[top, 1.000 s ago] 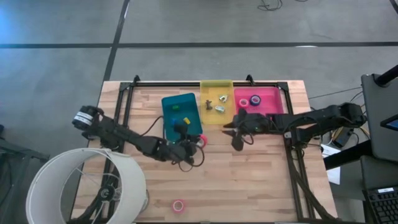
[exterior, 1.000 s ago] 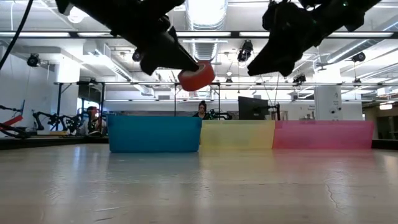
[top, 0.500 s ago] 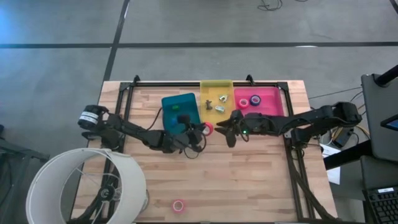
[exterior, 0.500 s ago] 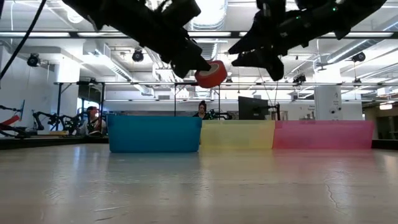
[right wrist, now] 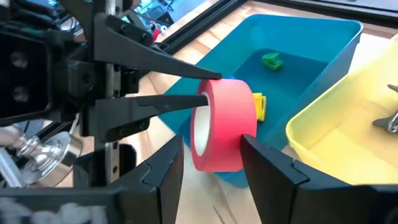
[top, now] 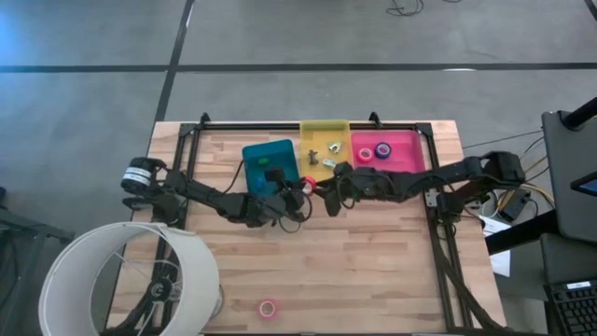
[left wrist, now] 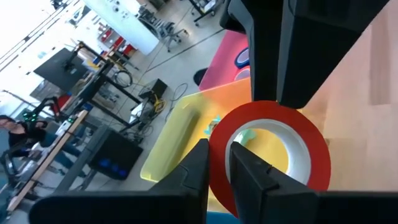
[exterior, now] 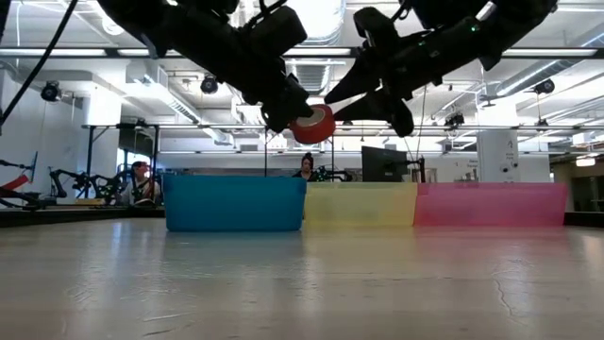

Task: Pick and place Stapler, Stapler remover, tape
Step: Put the red tape into the red bin

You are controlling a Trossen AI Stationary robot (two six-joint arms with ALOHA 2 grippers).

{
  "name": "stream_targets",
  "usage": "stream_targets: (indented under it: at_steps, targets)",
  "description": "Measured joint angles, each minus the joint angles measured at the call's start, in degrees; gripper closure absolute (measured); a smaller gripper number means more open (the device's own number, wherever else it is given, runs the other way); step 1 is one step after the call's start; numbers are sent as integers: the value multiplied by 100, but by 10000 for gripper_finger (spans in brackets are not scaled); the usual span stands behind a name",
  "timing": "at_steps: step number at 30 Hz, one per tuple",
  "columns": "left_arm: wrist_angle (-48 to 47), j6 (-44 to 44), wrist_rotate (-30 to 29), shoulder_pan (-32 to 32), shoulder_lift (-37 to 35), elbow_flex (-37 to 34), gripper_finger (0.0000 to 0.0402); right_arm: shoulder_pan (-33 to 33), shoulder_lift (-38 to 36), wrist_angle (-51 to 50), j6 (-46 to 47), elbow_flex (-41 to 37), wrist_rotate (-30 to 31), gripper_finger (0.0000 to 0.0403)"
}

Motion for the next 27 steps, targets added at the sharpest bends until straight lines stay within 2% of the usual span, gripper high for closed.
stream_targets:
  at_steps: [15, 22, 27]
  targets:
    - [96, -102, -64, -22, -2, -4, 351, -99, -134, -392, -182, 15, -20, 243]
    - [97, -473, 386, -20, 0, 74, 351, -90, -132, -289, -263, 27, -36, 239]
    - [108, -489, 504, -17, 10, 107, 351, -90, -132, -278, -288, 28, -40, 243]
